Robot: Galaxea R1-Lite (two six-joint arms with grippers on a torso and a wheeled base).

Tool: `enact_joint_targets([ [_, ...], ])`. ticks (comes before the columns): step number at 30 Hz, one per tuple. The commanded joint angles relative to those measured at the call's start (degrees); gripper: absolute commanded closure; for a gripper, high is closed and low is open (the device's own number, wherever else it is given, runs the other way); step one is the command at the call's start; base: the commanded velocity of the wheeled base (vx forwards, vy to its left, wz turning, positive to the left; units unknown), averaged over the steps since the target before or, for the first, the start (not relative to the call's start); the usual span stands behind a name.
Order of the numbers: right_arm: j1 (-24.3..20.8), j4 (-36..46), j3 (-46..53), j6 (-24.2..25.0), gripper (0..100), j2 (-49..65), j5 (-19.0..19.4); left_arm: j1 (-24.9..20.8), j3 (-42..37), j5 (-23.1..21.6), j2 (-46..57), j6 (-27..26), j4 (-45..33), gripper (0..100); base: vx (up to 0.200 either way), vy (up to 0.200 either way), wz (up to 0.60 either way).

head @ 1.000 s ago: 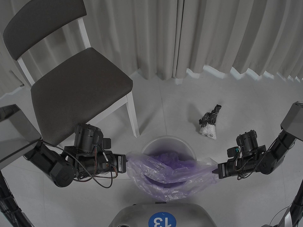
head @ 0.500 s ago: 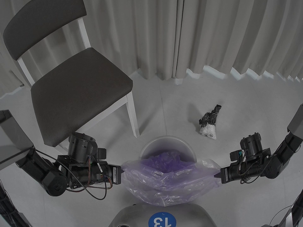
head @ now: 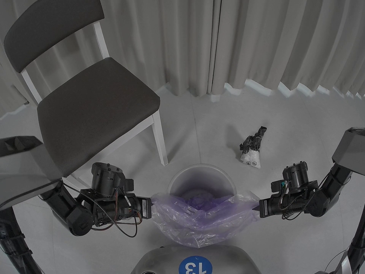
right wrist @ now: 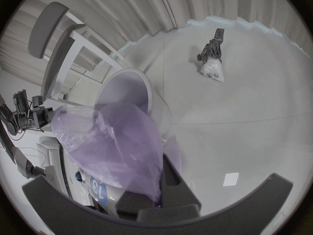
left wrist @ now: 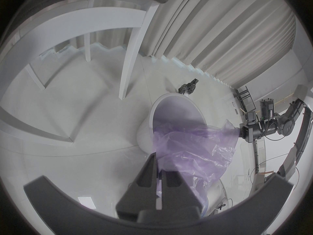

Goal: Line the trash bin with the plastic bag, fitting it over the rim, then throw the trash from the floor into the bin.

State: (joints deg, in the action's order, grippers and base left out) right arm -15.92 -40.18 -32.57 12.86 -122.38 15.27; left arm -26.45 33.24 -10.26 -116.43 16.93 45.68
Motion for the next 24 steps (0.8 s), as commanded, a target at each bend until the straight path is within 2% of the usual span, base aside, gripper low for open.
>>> enact_joint_targets([
  [1,2.39,-0.43,-3.9,0.5,100,-5.59,0.81,0.09,3.76,-0.02,-4.24,0.21,0.2,100,0.0,0.0,0.0],
  [6,5.29,-0.43,-7.59,1.03,100,-7.17,3.97,0.17,7.8,0.07,-6.35,0.29,-0.06,100,0.0,0.0,0.0],
  [11,6.08,-0.43,-8.65,2.26,100,-7.52,5.03,0.0,9.12,0.24,-6.09,0.65,-0.41,100,0.0,0.0,0.0],
  [18,5.9,-0.34,-8.74,2.34,100,-6.99,5.03,-0.09,5.43,0.68,-3.63,2.49,0.02,100,0.0,0.0,0.0],
  [24,4.67,0.45,-7.86,2.96,100,-2.69,4.94,4.22,0.68,1.12,1.03,2.49,-0.68,100,0.0,0.0,0.0],
])
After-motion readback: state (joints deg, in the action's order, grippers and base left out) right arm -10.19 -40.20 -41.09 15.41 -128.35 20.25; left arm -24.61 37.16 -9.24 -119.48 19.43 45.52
